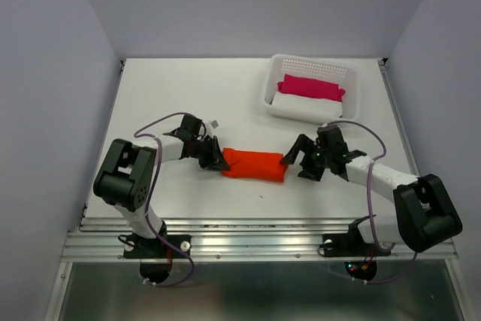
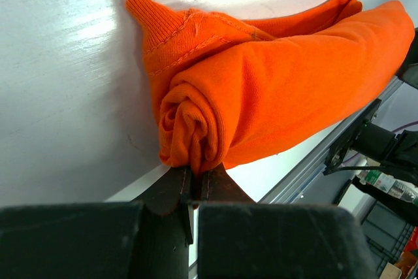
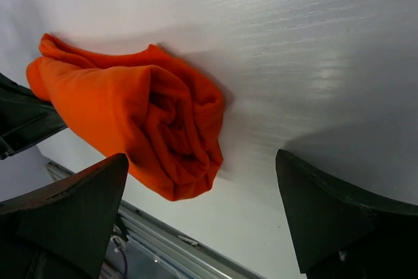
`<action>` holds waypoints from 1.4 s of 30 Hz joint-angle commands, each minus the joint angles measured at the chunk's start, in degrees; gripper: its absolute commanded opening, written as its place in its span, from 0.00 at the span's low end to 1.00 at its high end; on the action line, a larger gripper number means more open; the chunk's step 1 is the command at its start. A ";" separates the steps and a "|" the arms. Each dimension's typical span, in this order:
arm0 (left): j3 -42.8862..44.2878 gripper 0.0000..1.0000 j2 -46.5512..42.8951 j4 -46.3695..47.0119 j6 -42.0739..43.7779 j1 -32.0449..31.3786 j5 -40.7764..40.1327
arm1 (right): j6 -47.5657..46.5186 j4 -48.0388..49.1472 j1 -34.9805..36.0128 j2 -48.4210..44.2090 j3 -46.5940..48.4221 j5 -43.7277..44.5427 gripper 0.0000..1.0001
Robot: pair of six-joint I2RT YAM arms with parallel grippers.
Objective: Roll the t-shirts
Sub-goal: Pick up the T-shirt from the center of the board.
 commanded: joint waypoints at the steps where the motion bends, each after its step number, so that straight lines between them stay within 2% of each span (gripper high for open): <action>1: 1.63 0.00 0.78 -2.01 2.03 -0.36 -0.95 | 6.17 13.20 4.00 4.15 -1.96 -0.36 1.00; 6: 2.07 0.00 0.95 -2.01 1.85 -0.36 -0.95 | 8.99 17.16 9.10 9.16 -1.53 1.93 0.99; 10: 2.16 0.00 0.69 -2.01 1.85 -0.36 -0.86 | 10.57 18.31 9.90 11.10 -1.53 5.70 0.93; 17: 2.59 0.00 0.95 -2.18 2.12 -0.36 -0.95 | 9.78 10.15 10.43 7.68 -1.09 16.85 0.91; 22: 2.86 0.00 1.22 -2.18 2.12 -0.27 -0.86 | 8.64 6.97 10.43 7.32 -0.82 18.46 0.90; 24: 2.95 0.00 1.22 -2.18 2.12 -0.36 -0.86 | 8.73 8.02 10.43 8.55 -0.91 18.28 0.86; 27: 3.12 0.00 1.22 -2.27 2.12 -0.36 -0.86 | 8.73 10.73 10.43 10.48 -1.35 16.80 0.70; 28: 3.21 0.00 1.31 -2.27 2.03 -0.36 -0.86 | 8.47 12.75 10.43 11.01 -1.44 16.09 0.60; 30: 3.65 0.00 1.66 -2.36 2.03 -0.44 -0.77 | 8.46 14.61 10.43 12.85 -1.18 13.55 0.47; 31: 3.91 0.00 1.75 -2.45 2.12 -0.53 -0.77 | 8.72 16.62 10.43 13.30 -1.18 12.75 0.31; 33: 5.23 0.00 2.01 -3.23 2.20 -0.71 -0.86 | 8.90 16.56 10.43 13.91 -0.22 12.22 0.16; 34: 6.28 0.00 1.92 -3.59 2.29 -0.79 -0.86 | 8.99 15.85 10.43 13.66 0.23 12.65 0.03; 35: 6.90 0.00 1.83 -4.11 2.29 -1.06 -0.95 | 8.99 14.98 10.43 13.04 1.01 14.31 0.01; 42: 11.73 0.00 -0.71 -7.19 1.68 -1.94 -3.06 | 4.52 3.99 10.43 3.91 5.76 23.19 0.01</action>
